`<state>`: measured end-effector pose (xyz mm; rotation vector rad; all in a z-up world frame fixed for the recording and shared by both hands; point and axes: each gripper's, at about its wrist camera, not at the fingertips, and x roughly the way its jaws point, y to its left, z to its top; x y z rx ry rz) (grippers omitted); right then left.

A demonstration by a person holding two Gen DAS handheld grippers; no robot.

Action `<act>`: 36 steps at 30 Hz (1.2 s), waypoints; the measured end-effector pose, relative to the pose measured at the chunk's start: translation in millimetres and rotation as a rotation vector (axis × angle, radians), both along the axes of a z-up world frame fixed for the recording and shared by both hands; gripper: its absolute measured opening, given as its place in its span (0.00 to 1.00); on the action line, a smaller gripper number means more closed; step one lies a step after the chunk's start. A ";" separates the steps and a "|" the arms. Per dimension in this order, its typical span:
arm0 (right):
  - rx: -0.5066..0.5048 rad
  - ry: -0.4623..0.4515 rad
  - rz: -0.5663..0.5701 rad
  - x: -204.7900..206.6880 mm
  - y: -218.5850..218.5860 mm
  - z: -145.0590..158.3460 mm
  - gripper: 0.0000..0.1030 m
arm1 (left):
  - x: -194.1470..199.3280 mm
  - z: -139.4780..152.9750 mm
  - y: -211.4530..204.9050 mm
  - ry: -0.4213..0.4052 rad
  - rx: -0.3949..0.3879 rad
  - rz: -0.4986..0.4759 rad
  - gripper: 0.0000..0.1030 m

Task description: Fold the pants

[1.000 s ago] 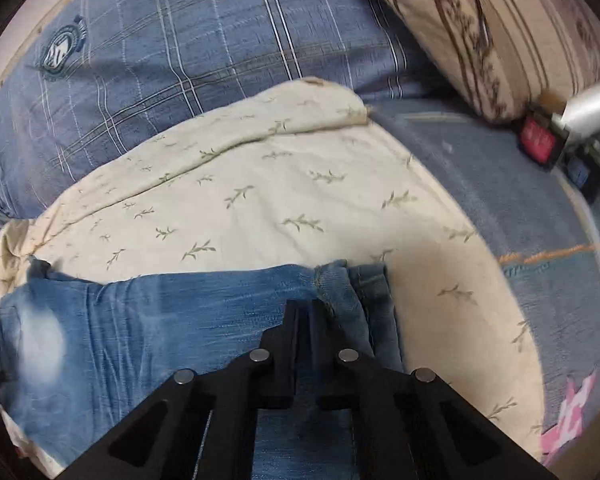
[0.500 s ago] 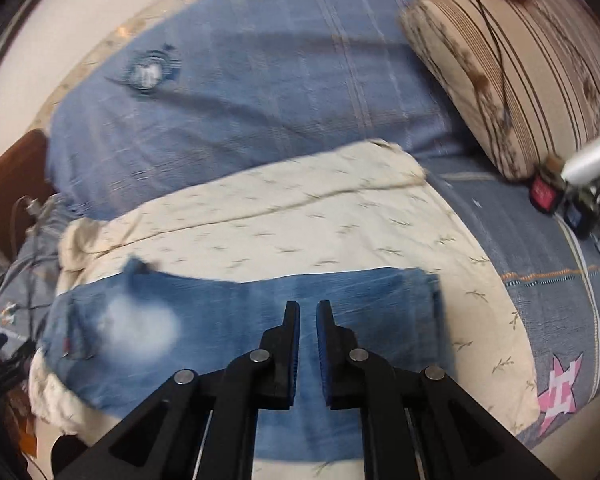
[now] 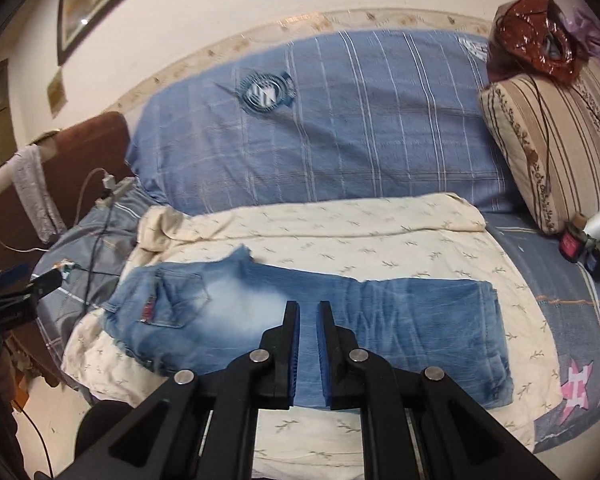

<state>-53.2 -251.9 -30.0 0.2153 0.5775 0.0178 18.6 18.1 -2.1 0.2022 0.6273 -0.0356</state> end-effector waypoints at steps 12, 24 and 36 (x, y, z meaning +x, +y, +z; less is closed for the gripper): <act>0.032 0.051 0.003 -0.8 0.7 -36.1 0.11 | -1.4 -7.1 -13.0 0.017 -0.013 0.002 0.96; 0.065 0.052 -0.061 -4.4 -27.2 -41.8 0.11 | 2.2 -16.3 -28.6 0.040 -0.016 -0.024 0.96; 0.070 0.068 -0.064 -2.0 -28.4 -50.4 0.11 | 4.2 -21.0 -25.4 0.046 -0.037 -0.007 0.96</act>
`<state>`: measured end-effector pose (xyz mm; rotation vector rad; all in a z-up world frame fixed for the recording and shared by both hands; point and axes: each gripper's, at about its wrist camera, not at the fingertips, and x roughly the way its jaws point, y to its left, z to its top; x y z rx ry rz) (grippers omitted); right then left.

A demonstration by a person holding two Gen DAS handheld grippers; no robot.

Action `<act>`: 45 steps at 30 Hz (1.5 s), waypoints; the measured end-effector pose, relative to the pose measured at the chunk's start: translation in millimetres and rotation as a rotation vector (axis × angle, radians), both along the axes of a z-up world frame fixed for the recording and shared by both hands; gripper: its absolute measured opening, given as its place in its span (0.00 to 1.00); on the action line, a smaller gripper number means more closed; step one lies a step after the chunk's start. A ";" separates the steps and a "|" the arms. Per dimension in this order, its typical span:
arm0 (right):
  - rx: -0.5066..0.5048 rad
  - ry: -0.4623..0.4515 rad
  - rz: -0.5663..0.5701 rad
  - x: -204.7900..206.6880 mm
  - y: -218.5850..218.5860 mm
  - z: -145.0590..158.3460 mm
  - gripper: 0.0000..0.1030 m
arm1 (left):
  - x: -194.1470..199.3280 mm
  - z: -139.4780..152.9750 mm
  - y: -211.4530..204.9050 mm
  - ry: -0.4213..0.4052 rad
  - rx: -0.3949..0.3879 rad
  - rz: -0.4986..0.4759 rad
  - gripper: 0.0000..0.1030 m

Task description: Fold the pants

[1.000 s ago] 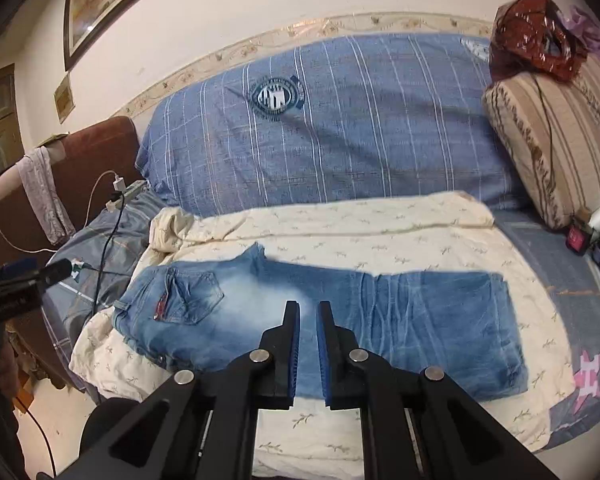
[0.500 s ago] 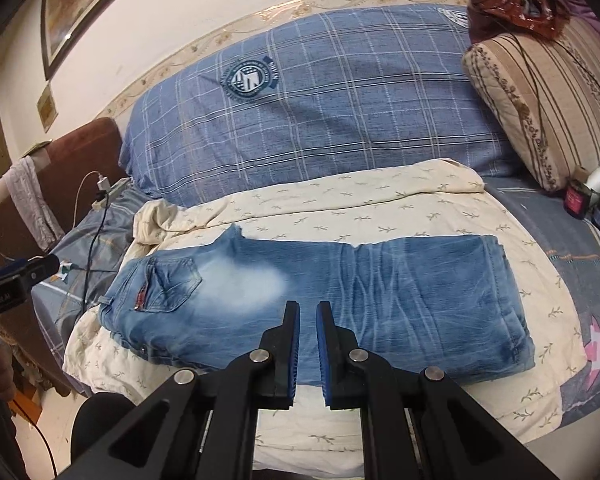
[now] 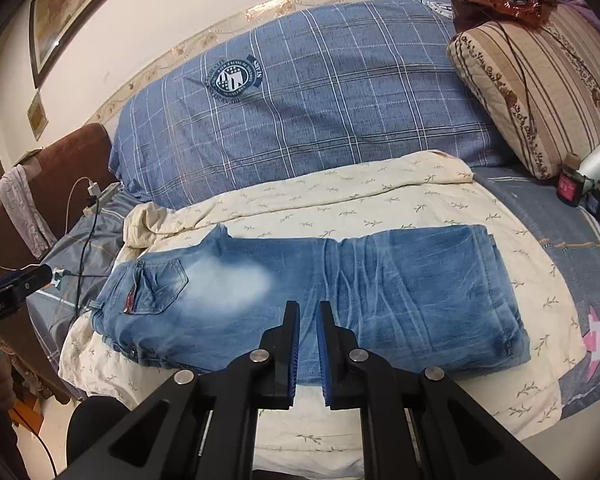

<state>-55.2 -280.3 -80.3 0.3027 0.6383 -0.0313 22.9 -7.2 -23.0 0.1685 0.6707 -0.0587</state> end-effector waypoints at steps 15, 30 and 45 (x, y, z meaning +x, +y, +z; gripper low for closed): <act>0.012 -0.002 -0.011 0.3 -6.5 -4.0 0.11 | 3.1 -8.1 -8.3 0.030 -0.005 -0.021 0.96; -0.006 -0.015 -0.002 0.2 -0.8 5.1 0.11 | 8.6 -15.0 -3.8 0.054 -0.017 -0.007 0.96; -0.033 -0.014 0.030 3.2 14.3 10.9 0.11 | 12.0 -18.4 7.2 0.065 -0.041 0.006 0.96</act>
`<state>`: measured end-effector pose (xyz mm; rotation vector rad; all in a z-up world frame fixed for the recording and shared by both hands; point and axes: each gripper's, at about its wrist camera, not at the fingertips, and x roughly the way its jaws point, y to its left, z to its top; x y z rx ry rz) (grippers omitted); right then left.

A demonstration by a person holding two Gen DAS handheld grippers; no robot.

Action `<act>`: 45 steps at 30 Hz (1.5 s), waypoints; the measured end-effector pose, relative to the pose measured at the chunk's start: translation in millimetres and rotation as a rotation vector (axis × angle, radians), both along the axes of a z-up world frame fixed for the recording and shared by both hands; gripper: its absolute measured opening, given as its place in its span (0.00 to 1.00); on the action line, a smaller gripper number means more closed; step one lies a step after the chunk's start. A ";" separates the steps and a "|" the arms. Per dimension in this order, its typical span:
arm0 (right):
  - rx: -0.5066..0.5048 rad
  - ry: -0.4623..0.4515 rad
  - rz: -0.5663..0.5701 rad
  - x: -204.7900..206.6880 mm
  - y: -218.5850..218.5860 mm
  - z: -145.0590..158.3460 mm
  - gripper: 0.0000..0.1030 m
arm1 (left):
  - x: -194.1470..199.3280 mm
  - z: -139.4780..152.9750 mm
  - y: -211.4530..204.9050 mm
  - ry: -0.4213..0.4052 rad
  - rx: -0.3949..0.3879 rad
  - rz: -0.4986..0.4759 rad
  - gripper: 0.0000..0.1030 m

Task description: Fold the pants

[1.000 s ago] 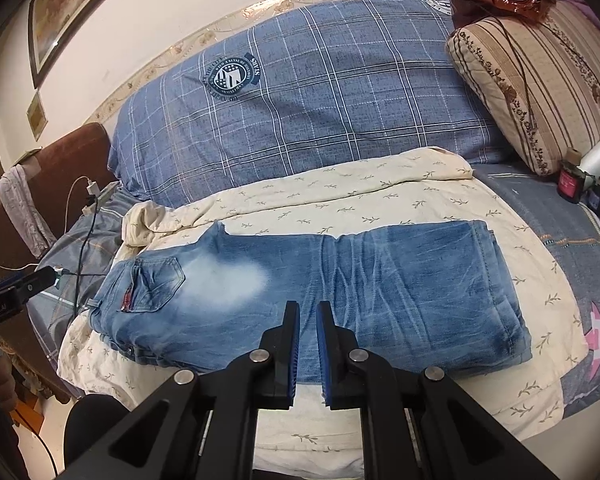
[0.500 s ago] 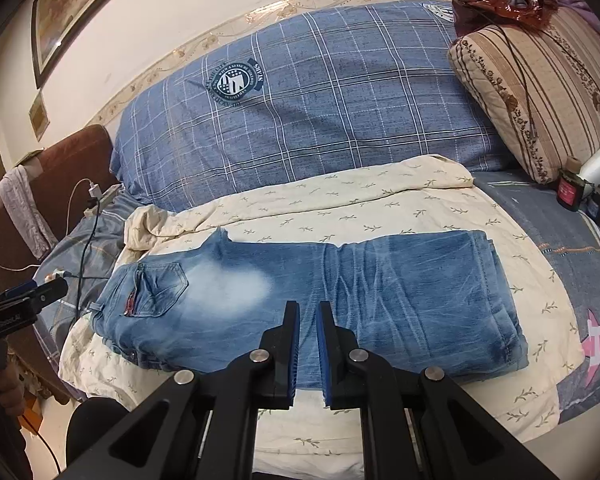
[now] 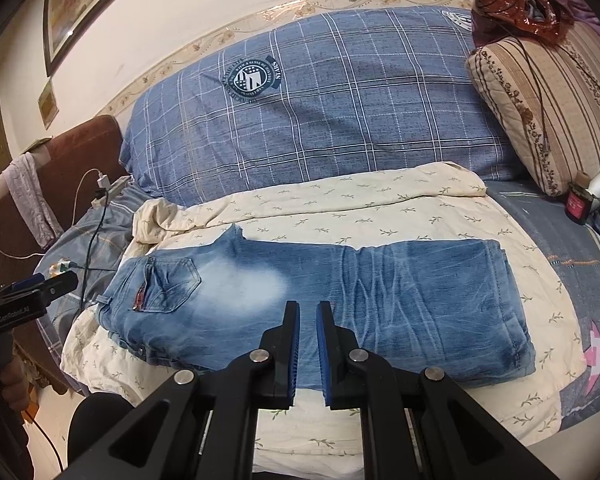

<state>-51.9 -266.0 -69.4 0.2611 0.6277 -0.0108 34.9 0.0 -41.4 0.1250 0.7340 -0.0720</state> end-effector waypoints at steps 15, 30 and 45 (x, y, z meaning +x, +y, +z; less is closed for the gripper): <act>-0.007 -0.002 -0.010 -1.5 -0.6 0.8 0.11 | 0.7 -7.0 3.4 0.018 -0.012 0.002 0.96; -0.020 0.000 -0.001 -0.6 6.9 2.5 0.11 | 4.7 -14.2 10.5 0.030 -0.007 0.013 0.96; -0.041 0.010 0.023 3.4 20.7 2.9 0.11 | 7.0 -15.6 27.6 0.029 -0.030 0.046 0.96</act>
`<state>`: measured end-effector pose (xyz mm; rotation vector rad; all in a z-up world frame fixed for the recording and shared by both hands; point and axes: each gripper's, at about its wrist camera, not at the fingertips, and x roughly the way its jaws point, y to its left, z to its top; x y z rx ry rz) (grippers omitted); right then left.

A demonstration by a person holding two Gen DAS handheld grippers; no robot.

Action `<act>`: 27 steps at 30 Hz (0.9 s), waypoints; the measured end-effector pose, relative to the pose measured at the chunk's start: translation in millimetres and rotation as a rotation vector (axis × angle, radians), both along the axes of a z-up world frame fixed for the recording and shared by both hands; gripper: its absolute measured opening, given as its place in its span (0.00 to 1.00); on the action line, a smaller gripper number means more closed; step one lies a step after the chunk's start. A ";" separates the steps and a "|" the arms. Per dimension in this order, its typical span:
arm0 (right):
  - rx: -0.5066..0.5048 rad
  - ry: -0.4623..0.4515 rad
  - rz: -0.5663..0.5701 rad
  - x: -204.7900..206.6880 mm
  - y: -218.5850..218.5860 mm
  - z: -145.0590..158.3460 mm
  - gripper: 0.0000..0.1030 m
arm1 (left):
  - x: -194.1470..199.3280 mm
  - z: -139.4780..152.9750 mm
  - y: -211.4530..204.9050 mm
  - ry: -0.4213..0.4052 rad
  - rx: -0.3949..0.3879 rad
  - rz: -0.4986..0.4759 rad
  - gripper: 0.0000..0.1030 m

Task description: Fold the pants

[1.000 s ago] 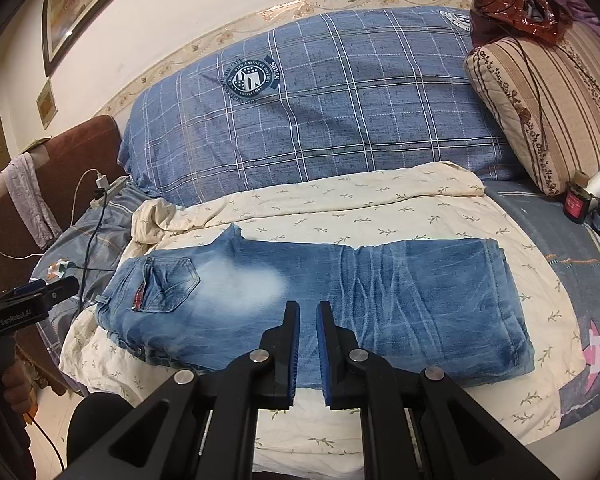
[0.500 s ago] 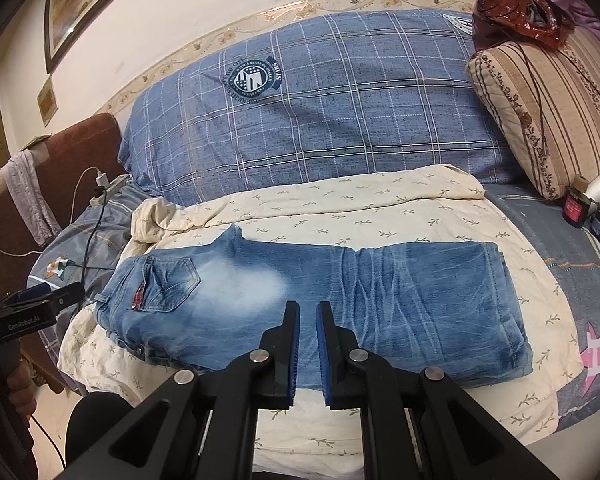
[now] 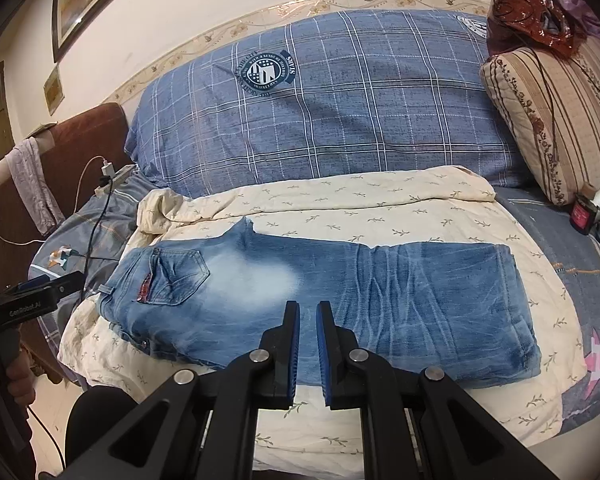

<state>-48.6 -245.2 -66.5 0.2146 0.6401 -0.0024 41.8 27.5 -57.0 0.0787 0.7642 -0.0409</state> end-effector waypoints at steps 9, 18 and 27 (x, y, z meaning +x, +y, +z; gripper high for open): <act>-0.015 0.007 0.013 0.9 8.6 0.1 0.11 | -0.6 0.3 7.6 -0.003 -0.017 0.007 0.96; 0.012 0.010 0.033 2.7 2.3 1.2 0.11 | 3.0 -4.2 5.9 0.038 -0.026 0.006 0.96; 0.199 -0.013 -0.131 -20.8 -120.9 -5.8 0.76 | 9.1 -21.4 -78.3 0.113 0.063 -0.203 0.96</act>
